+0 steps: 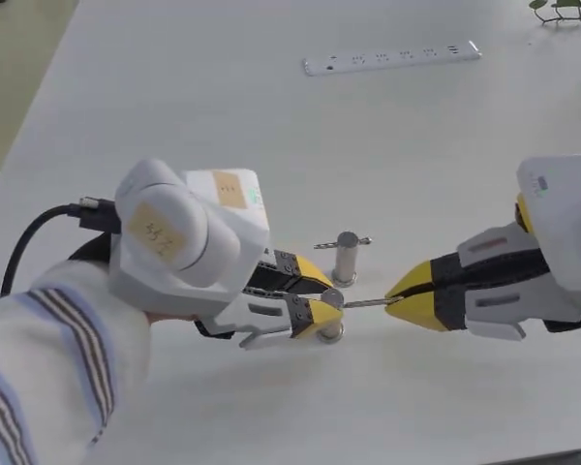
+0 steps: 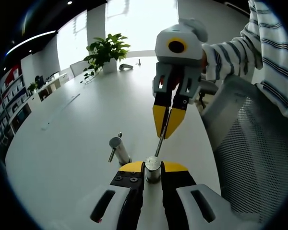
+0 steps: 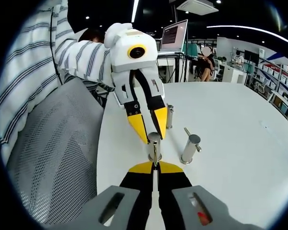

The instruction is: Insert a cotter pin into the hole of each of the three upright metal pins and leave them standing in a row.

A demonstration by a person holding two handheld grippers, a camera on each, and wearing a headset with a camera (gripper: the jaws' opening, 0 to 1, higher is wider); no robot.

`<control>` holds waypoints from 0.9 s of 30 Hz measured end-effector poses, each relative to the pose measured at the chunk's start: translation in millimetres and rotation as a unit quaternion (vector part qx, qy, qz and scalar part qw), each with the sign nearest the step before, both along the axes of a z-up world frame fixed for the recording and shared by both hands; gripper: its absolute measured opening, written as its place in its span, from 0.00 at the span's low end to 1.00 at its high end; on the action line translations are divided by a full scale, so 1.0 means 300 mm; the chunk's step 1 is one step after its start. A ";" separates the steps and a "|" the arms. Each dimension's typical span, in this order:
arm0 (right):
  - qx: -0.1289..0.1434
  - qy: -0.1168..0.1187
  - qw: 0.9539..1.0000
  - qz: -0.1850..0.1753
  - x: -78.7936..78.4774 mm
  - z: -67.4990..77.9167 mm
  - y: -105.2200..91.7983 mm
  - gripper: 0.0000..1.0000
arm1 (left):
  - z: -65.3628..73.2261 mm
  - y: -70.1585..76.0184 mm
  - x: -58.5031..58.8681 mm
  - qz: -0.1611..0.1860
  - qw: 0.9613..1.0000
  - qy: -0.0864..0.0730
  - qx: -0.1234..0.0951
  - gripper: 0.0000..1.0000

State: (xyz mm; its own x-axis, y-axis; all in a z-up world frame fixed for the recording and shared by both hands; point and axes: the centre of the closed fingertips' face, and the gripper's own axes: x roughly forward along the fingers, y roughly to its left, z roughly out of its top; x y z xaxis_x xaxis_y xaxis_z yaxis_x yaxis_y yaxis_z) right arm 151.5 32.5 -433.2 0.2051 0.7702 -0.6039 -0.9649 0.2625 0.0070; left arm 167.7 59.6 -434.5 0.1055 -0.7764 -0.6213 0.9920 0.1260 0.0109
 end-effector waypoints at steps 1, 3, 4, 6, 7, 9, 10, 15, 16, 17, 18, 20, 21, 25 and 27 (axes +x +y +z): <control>0.000 -0.002 1.000 0.001 0.001 0.002 0.000 0.00 | 0.000 0.001 0.000 0.000 1.000 0.000 0.000 0.10; 0.002 -0.003 1.000 -0.001 0.003 0.008 0.000 0.00 | 0.001 0.001 -0.003 -0.002 1.000 0.000 0.000 0.09; 0.003 -0.004 1.000 -0.002 0.004 0.011 -0.001 0.00 | 0.001 0.001 -0.003 -0.002 1.000 0.001 0.000 0.09; 0.005 -0.005 1.000 -0.003 0.006 0.018 -0.002 0.00 | 0.000 0.001 -0.004 -0.003 1.000 0.002 0.000 0.09; 0.005 -0.004 1.000 -0.003 0.005 0.020 -0.002 0.00 | 0.000 0.001 -0.004 -0.003 1.000 0.002 0.000 0.09; 0.004 -0.005 1.000 -0.001 0.002 0.021 0.000 0.00 | 0.000 0.002 -0.004 -0.003 1.000 0.002 0.001 0.09; 0.001 -0.006 1.000 0.002 0.000 0.019 0.000 0.00 | 0.000 0.002 -0.004 -0.002 1.000 0.002 0.001 0.09; 0.008 -0.005 1.000 -0.003 -0.003 0.024 0.003 0.00 | 0.000 0.004 -0.004 0.001 1.000 0.004 0.001 0.09; 0.009 -0.005 1.000 -0.003 -0.002 0.022 0.000 0.00 | 0.000 0.004 -0.004 0.001 1.000 0.004 0.001 0.09; 0.015 -0.004 1.000 -0.002 -0.005 0.026 0.005 0.00 | 0.000 0.003 -0.005 0.001 1.000 0.004 0.001 0.09; 0.015 -0.003 1.000 -0.003 -0.007 0.025 0.006 0.00 | 0.000 0.004 -0.006 0.001 1.000 0.005 0.001 0.09; 0.008 -0.008 1.000 -0.002 -0.008 0.018 0.006 0.00 | 0.000 0.004 -0.007 -0.001 1.000 0.003 0.002 0.09; 0.008 -0.009 1.000 -0.003 -0.006 0.017 0.009 0.00 | 0.000 0.004 -0.009 -0.002 1.000 0.003 0.003 0.09; 0.002 -0.012 1.000 0.000 0.002 0.011 0.014 0.00 | -0.002 0.012 -0.006 -0.002 1.000 0.002 0.006 0.09; -0.003 -0.014 1.000 0.001 0.007 0.007 0.018 0.00 | -0.003 0.014 -0.005 0.001 1.000 0.002 0.007 0.09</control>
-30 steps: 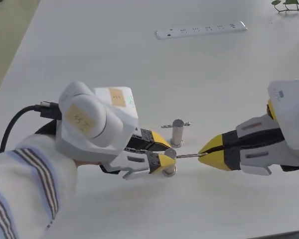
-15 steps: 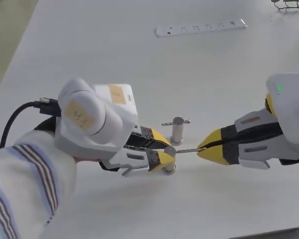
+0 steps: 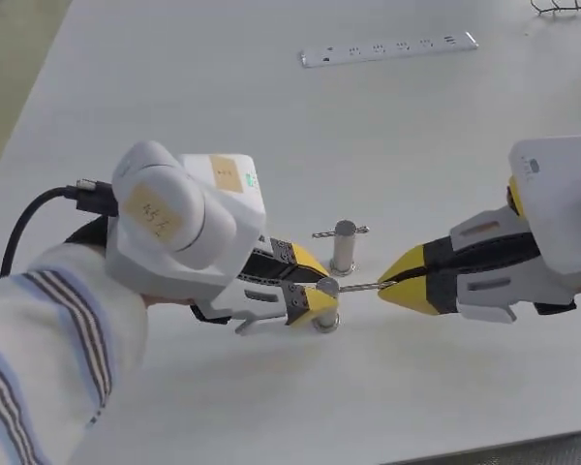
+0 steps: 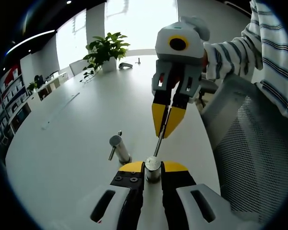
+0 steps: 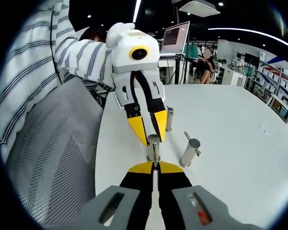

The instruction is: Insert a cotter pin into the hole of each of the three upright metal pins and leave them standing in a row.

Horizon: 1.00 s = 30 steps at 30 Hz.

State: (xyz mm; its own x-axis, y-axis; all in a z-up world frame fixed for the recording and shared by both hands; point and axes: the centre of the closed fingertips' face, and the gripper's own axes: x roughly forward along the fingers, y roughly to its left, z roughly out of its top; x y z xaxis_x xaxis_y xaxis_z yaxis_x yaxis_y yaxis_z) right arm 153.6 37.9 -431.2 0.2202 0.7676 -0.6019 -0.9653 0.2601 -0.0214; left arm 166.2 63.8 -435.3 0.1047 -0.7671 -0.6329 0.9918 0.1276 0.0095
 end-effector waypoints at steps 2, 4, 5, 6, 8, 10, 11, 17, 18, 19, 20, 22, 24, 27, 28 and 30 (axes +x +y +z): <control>-0.007 -0.001 1.000 0.003 0.001 -0.006 0.003 0.00 | 0.000 0.003 0.001 0.002 1.000 0.000 0.000 0.09; -0.010 -0.001 1.000 0.005 -0.002 -0.009 0.005 0.00 | -0.001 0.005 0.001 0.005 1.000 0.000 0.001 0.09; -0.012 -0.001 1.000 0.006 -0.002 -0.011 0.005 0.00 | -0.001 0.006 0.002 0.006 1.000 0.000 0.001 0.09; -0.015 0.000 1.000 0.008 -0.004 -0.015 0.006 0.00 | -0.001 0.005 0.001 0.007 1.000 0.000 0.001 0.09; -0.021 0.000 1.000 0.012 -0.006 -0.026 0.008 0.00 | -0.001 0.004 -0.002 0.006 1.000 -0.001 0.000 0.09; -0.026 0.002 1.000 0.015 -0.006 -0.038 0.006 0.00 | -0.001 0.004 -0.002 0.008 1.000 -0.001 -0.001 0.09; -0.027 0.001 1.000 0.016 -0.004 -0.041 0.006 0.00 | -0.002 0.003 -0.003 0.008 1.000 -0.002 -0.001 0.09; -0.032 0.000 0.999 0.022 -0.003 -0.044 0.025 0.00 | -0.002 0.002 -0.005 0.013 1.000 -0.001 -0.002 0.09; -0.033 0.000 0.999 0.022 -0.002 -0.045 0.030 0.00 | -0.002 0.002 -0.005 0.017 1.000 0.002 -0.002 0.09; -0.034 -0.001 0.999 0.023 -0.002 -0.047 0.037 0.00 | -0.003 0.003 -0.006 0.028 1.000 0.012 -0.002 0.09; -0.035 -0.001 0.999 0.023 -0.001 -0.047 0.041 0.00 | -0.002 0.001 -0.005 0.028 1.000 0.013 -0.002 0.09; -0.038 -0.001 0.999 0.027 -0.001 -0.050 0.049 0.00 | -0.003 0.001 -0.009 0.026 1.000 0.012 -0.003 0.09; -0.040 -0.001 0.999 0.033 0.003 -0.053 0.055 0.00 | -0.004 0.001 -0.012 0.029 0.999 0.018 -0.003 0.09; -0.047 -0.005 0.998 0.045 0.000 -0.056 0.075 0.00 | -0.005 -0.002 -0.016 0.030 0.999 0.022 -0.004 0.09; -0.050 -0.011 0.997 0.052 0.002 -0.057 0.079 0.00 | -0.005 -0.003 -0.018 0.030 0.999 0.024 -0.004 0.09; -0.051 -0.015 0.997 0.055 0.004 -0.058 0.086 0.00 | -0.006 -0.004 -0.020 0.034 0.999 0.027 -0.004 0.09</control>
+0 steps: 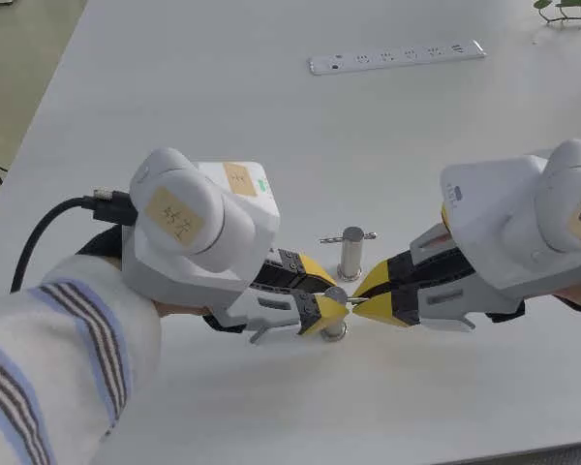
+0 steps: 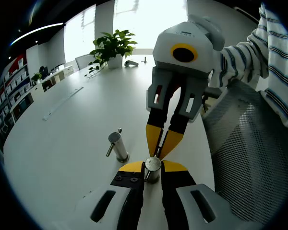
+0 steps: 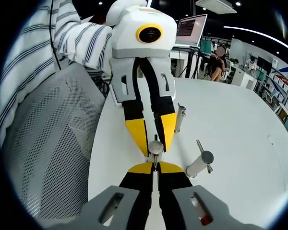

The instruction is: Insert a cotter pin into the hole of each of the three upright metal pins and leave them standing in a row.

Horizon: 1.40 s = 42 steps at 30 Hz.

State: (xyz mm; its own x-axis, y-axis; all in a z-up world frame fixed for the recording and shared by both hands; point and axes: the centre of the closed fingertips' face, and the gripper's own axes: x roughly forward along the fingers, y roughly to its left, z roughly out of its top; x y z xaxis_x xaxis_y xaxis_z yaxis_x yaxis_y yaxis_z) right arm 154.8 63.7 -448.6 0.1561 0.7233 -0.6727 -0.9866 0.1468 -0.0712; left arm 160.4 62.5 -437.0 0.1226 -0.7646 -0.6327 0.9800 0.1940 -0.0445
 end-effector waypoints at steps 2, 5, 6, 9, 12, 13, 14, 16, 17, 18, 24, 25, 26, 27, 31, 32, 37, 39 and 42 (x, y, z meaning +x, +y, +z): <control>0.006 0.002 1.000 -0.002 -0.002 0.003 0.009 0.00 | -0.001 0.000 -0.001 0.005 1.000 0.006 0.000 0.09; 0.013 0.014 1.000 -0.017 -0.002 0.009 0.003 0.07 | -0.001 0.000 -0.001 0.007 1.000 0.006 -0.001 0.09; 0.011 0.019 1.000 -0.020 -0.004 0.010 -0.004 0.10 | -0.001 0.000 0.000 0.008 1.000 0.007 -0.001 0.09; 0.005 0.013 1.000 -0.021 -0.005 0.013 -0.026 0.11 | -0.001 -0.001 0.000 0.009 1.000 0.007 -0.001 0.09; 0.003 0.008 1.000 -0.030 -0.001 0.016 -0.042 0.09 | -0.001 -0.001 0.000 0.014 1.000 0.011 -0.002 0.09; 0.002 0.009 1.000 -0.027 -0.007 0.016 -0.045 0.07 | -0.001 -0.001 0.000 0.015 1.000 0.011 -0.002 0.09; 0.004 0.010 1.000 -0.026 -0.011 0.018 -0.044 0.05 | -0.001 -0.001 0.000 0.017 1.000 0.012 -0.002 0.09; 0.013 0.012 1.000 -0.025 -0.015 0.024 -0.038 0.01 | -0.002 0.000 0.000 0.027 0.999 0.021 -0.004 0.09; 0.015 0.013 0.999 -0.025 -0.015 0.025 -0.039 0.00 | -0.002 -0.001 0.001 0.028 0.999 0.021 -0.004 0.09; 0.017 0.015 0.999 -0.029 -0.012 0.024 -0.037 0.00 | -0.001 0.000 0.001 0.029 0.999 0.020 -0.004 0.09; 0.021 0.013 0.999 -0.038 0.000 0.028 -0.023 0.00 | -0.002 -0.002 0.001 0.036 0.999 0.025 -0.004 0.10; 0.019 0.012 0.999 -0.038 0.001 0.026 -0.023 0.00 | -0.002 -0.002 0.001 0.037 0.999 0.025 -0.004 0.10; 0.020 0.011 0.999 -0.038 0.001 0.026 -0.023 0.00 | -0.002 -0.002 0.002 0.038 0.999 0.026 -0.004 0.10; 0.020 0.011 0.999 -0.039 0.002 0.026 -0.022 0.00 | -0.002 -0.002 0.002 0.039 0.999 0.027 -0.005 0.10; 0.025 0.013 0.999 -0.047 0.001 0.024 -0.022 0.00 | -0.002 -0.004 0.002 0.046 0.998 0.037 -0.009 0.10; 0.025 0.014 0.998 -0.049 0.000 0.023 -0.023 0.00 | -0.003 -0.004 0.002 0.059 0.997 0.051 -0.014 0.10; 0.028 0.026 0.998 -0.057 -0.014 0.014 -0.021 0.00 | 0.001 0.002 -0.004 0.057 0.997 0.043 -0.024 0.10; 0.027 0.031 0.997 -0.060 -0.020 0.006 -0.018 0.06 | 0.012 0.006 -0.010 0.051 0.998 0.038 -0.030 0.10; 0.031 0.037 0.997 -0.064 -0.024 -0.007 -0.009 0.10 | 0.039 0.017 -0.016 0.053 0.997 0.033 -0.048 0.14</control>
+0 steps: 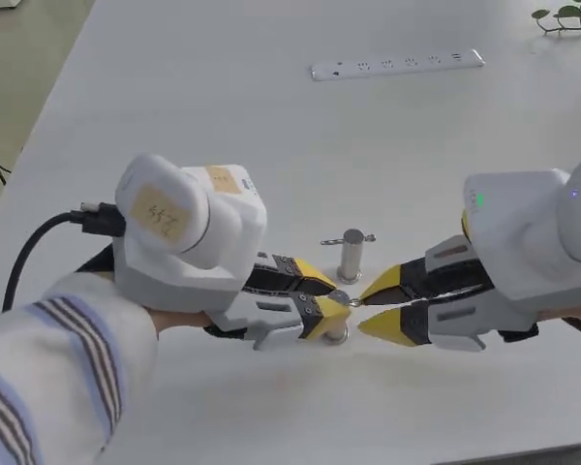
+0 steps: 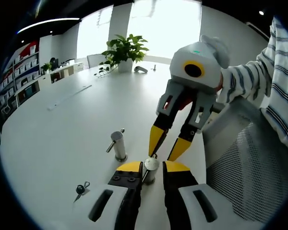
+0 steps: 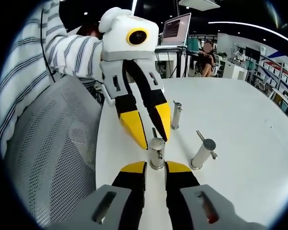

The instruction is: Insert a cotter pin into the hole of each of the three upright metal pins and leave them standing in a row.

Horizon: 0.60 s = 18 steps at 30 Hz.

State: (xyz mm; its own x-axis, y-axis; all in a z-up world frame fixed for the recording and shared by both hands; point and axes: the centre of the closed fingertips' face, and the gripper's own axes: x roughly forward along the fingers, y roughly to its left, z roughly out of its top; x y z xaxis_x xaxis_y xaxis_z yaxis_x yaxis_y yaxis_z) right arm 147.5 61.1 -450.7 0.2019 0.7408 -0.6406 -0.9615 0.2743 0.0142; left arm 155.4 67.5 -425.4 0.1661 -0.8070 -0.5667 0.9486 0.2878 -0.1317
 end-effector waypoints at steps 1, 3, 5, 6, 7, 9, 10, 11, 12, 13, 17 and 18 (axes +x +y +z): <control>0.003 0.002 1.000 -0.001 0.000 -0.002 0.004 0.11 | 0.002 0.005 -0.005 0.000 1.000 0.000 0.000 0.17; 0.011 0.005 1.000 -0.003 0.003 -0.005 0.016 0.12 | 0.004 0.020 -0.022 -0.006 1.000 -0.007 0.003 0.24; 0.021 0.004 1.000 -0.006 0.009 -0.004 0.030 0.15 | 0.005 0.033 -0.036 -0.009 1.000 -0.013 0.004 0.31; 0.025 0.006 1.000 -0.008 0.011 -0.004 0.035 0.17 | 0.007 0.043 -0.046 -0.009 1.000 -0.015 0.002 0.34; 0.030 0.011 0.999 -0.010 0.013 -0.006 0.043 0.19 | 0.010 0.052 -0.054 -0.006 1.000 -0.016 -0.002 0.37; 0.037 0.012 0.999 -0.008 0.015 -0.007 0.054 0.20 | 0.013 0.067 -0.072 0.000 1.000 -0.012 -0.009 0.41; 0.039 0.014 0.999 -0.008 0.014 -0.008 0.057 0.21 | 0.015 0.072 -0.081 0.002 1.000 -0.009 -0.013 0.43; 0.043 0.017 0.999 -0.008 0.015 -0.012 0.064 0.21 | 0.017 0.080 -0.094 0.007 1.000 -0.005 -0.019 0.46; 0.045 0.018 0.999 -0.008 0.014 -0.013 0.068 0.21 | 0.019 0.085 -0.100 0.011 1.000 -0.002 -0.022 0.49; 0.046 0.018 0.999 -0.007 0.013 -0.015 0.072 0.21 | 0.019 0.090 -0.107 0.017 1.000 0.004 -0.026 0.51; 0.046 0.021 0.999 0.004 0.003 -0.029 0.091 0.22 | 0.009 0.117 -0.138 0.030 0.999 0.016 -0.027 0.56; 0.045 0.021 0.999 0.006 0.002 -0.032 0.092 0.22 | 0.007 0.122 -0.142 0.032 0.999 0.018 -0.027 0.56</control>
